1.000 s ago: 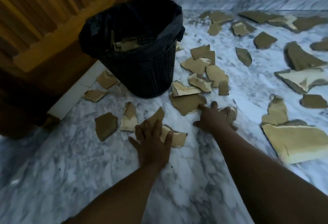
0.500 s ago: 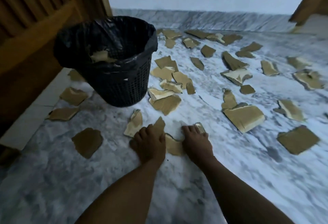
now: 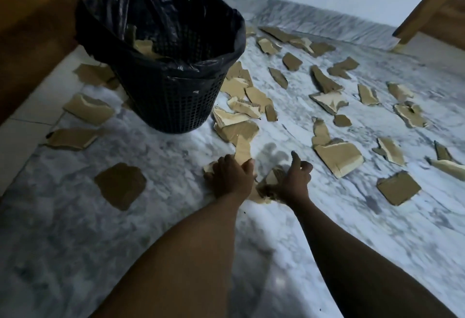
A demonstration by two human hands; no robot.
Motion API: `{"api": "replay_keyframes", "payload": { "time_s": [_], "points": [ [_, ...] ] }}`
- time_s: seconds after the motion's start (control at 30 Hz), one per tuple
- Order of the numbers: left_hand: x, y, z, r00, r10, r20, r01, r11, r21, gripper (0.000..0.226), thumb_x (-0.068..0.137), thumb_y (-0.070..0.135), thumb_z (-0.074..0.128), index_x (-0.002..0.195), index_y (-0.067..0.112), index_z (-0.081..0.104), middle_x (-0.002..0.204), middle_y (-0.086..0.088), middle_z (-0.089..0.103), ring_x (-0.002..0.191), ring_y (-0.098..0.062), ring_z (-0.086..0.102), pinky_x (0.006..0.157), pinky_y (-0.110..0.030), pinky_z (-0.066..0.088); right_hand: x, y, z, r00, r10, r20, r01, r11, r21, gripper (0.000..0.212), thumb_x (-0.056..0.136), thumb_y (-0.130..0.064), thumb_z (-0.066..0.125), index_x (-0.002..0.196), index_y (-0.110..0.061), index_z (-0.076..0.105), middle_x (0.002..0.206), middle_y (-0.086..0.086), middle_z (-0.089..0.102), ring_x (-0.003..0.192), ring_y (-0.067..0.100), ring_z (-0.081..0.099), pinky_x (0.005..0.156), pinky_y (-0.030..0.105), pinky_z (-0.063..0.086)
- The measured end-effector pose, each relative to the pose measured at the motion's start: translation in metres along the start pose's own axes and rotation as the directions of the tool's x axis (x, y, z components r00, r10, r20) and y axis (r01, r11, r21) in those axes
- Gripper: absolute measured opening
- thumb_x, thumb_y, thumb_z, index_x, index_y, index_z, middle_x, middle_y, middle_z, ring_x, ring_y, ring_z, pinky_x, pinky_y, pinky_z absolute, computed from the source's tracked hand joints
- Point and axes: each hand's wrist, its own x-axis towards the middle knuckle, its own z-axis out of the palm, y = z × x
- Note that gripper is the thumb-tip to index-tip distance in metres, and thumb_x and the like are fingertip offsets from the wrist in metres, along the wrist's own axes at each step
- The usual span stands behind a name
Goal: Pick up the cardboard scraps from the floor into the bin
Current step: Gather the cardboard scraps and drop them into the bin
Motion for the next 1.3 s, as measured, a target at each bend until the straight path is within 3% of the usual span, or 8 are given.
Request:
{"api": "replay_keyframes", "payload": {
  "time_s": [0.23,0.4,0.5,0.73,0.87,0.97,1.17,1.3],
  "points": [
    [-0.002,0.008,-0.012,0.836,0.425,0.348,-0.499,0.852,0.160,0.059,0.087,0.066,0.043,0.115,0.015,0.054,0.130,-0.007,0.044,0.128,-0.031,0.035,0.104,-0.047,0.028,0.007,0.015,-0.008,0.968,0.251,0.008,-0.249,0.955,0.162,0.053,0.065,-0.024,0.074,0.112,-0.014,0.051,0.106,0.013,0.062,0.092,0.027,0.064,0.069,0.035,0.058],
    [0.003,-0.008,-0.011,0.714,0.551,0.433,-0.691,0.654,0.308,0.069,0.079,0.068,0.055,0.131,0.023,0.048,0.134,0.001,0.048,0.130,-0.026,0.040,0.102,-0.045,0.032,0.015,0.016,-0.023,0.985,0.168,0.038,-0.170,0.916,0.364,0.023,0.071,-0.006,0.058,0.087,-0.016,0.044,0.072,0.006,0.047,0.064,0.021,0.055,0.054,0.031,0.049],
    [0.009,-0.008,-0.018,0.753,0.471,0.459,-0.635,0.703,0.320,0.061,0.082,0.058,0.060,0.131,0.023,0.049,0.136,-0.001,0.047,0.131,-0.029,0.040,0.101,-0.050,0.032,0.020,0.007,-0.028,0.982,0.165,0.090,-0.188,0.877,0.442,0.040,0.078,-0.005,0.065,0.115,-0.012,0.050,0.096,0.008,0.057,0.072,0.019,0.060,0.046,0.025,0.050],
    [0.004,0.002,-0.038,0.860,0.240,0.451,-0.369,0.902,0.223,0.066,0.082,0.067,0.054,0.132,0.024,0.049,0.141,-0.010,0.040,0.131,-0.034,0.035,0.108,-0.049,0.031,0.047,-0.039,-0.028,0.978,0.085,0.188,-0.184,0.773,0.607,0.020,0.093,-0.008,0.058,0.075,-0.014,0.054,0.071,0.003,0.057,0.050,0.011,0.060,0.042,0.020,0.047],
    [0.016,-0.007,-0.040,0.878,0.037,0.477,-0.245,0.891,0.383,0.071,0.084,0.059,0.059,0.145,0.031,0.035,0.161,-0.002,-0.002,0.146,-0.036,0.001,0.112,-0.061,0.014,0.047,-0.056,-0.031,0.972,0.028,0.233,-0.189,0.679,0.709,0.017,0.080,0.003,0.061,0.071,-0.011,0.060,0.065,0.004,0.060,0.058,0.016,0.056,0.048,0.022,0.043],
    [0.021,-0.013,-0.039,0.912,-0.024,0.409,-0.165,0.892,0.420,0.079,0.081,0.052,0.067,0.146,0.022,0.035,0.154,-0.005,0.016,0.139,-0.036,0.018,0.109,-0.054,0.029,0.046,-0.062,-0.022,0.957,0.009,0.290,-0.224,0.655,0.721,0.011,0.072,0.000,0.068,0.080,-0.007,0.066,0.064,0.010,0.060,0.057,0.023,0.056,0.046,0.021,0.041],
    [0.022,-0.014,-0.026,0.936,0.025,0.351,-0.146,0.936,0.322,0.053,0.087,0.034,0.063,0.131,0.009,0.048,0.132,-0.012,0.053,0.121,-0.031,0.049,0.095,-0.035,0.043,0.048,-0.069,0.002,0.985,-0.032,0.167,-0.068,0.828,0.556,0.031,0.087,-0.028,0.069,0.064,-0.008,0.064,0.059,0.015,0.061,0.050,0.023,0.058,0.051,0.030,0.047],
    [0.022,-0.032,-0.047,0.953,-0.062,0.296,0.011,0.985,0.171,0.072,0.089,0.021,0.062,0.146,0.004,0.022,0.141,-0.021,0.043,0.125,-0.036,0.049,0.098,-0.041,0.045,0.056,-0.085,0.023,0.957,-0.196,0.214,0.112,0.930,0.350,0.034,0.092,-0.034,0.059,0.079,-0.003,0.069,0.083,0.020,0.070,0.079,0.035,0.067,0.074,0.048,0.056]
  ]
}}
